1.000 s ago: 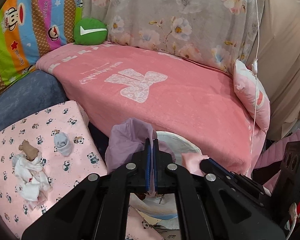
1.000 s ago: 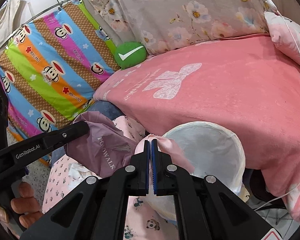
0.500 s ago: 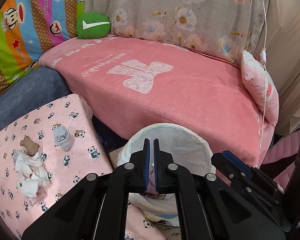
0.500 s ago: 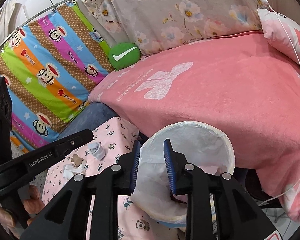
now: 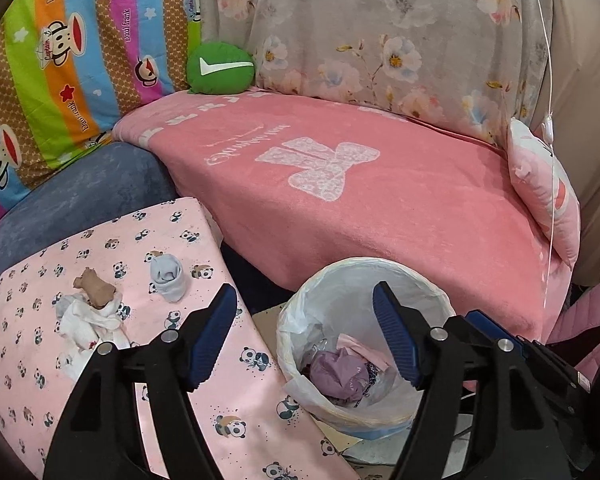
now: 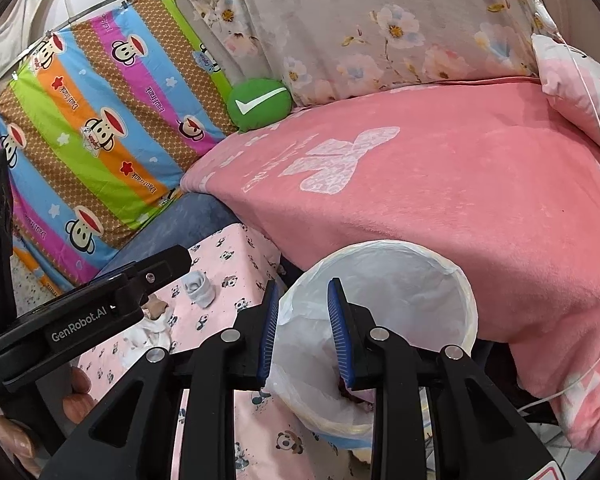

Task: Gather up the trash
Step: 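Move both tools back toward the remaining white cloth and sock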

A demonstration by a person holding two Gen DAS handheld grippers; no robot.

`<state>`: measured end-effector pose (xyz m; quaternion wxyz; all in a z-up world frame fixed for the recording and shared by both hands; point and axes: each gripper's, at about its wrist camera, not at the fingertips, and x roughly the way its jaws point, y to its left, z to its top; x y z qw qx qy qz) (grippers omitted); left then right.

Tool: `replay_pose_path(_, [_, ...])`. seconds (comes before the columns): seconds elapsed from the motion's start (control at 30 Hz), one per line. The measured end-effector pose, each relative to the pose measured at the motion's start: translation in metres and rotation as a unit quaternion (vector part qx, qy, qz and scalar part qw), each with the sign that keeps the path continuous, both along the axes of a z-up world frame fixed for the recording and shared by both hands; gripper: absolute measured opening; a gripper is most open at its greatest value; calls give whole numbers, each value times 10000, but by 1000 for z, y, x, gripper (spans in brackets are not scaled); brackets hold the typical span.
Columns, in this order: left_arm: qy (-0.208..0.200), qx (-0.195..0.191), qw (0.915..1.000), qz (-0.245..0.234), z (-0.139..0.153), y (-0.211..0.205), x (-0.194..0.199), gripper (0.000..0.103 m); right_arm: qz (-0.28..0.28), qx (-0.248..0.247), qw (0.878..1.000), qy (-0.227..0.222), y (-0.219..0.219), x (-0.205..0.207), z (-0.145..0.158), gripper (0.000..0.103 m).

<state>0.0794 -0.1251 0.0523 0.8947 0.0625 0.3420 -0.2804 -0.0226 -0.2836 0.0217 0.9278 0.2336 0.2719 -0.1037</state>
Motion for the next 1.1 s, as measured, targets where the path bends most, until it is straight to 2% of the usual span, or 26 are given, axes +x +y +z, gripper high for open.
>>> replay_pose_path(0.13, [-33, 15, 9999, 134, -3, 9, 1, 68, 87, -77, 9999, 33, 10, 3, 1, 29])
replay_pose_path(0.23, [-56, -4, 9996, 266, -6, 19, 1, 73, 164, -183, 9997, 52, 21, 5, 2, 36])
replay_pose_path(0.4, [5, 28, 9989, 473, -14, 38, 5, 74, 291, -266, 9992, 101, 35, 10, 3, 37])
replay_pose_path(0.6, [32, 33, 9964, 842, -22, 68, 12, 81, 492, -347, 9980, 176, 60, 17, 1, 38])
replay_pose_path(0.87, [52, 115, 9913, 1308, -33, 111, 20, 89, 807, -404, 9956, 251, 97, 30, -2, 38])
replay_pose_path(0.97, [151, 99, 9886, 1495, -39, 129, 25, 90, 925, -420, 9944, 280, 111, 36, -4, 44])
replay_pose_path(1.1, [232, 124, 9840, 1763, -46, 155, 29, 90, 1191, -399, 9914, 367, 138, 47, -10, 44])
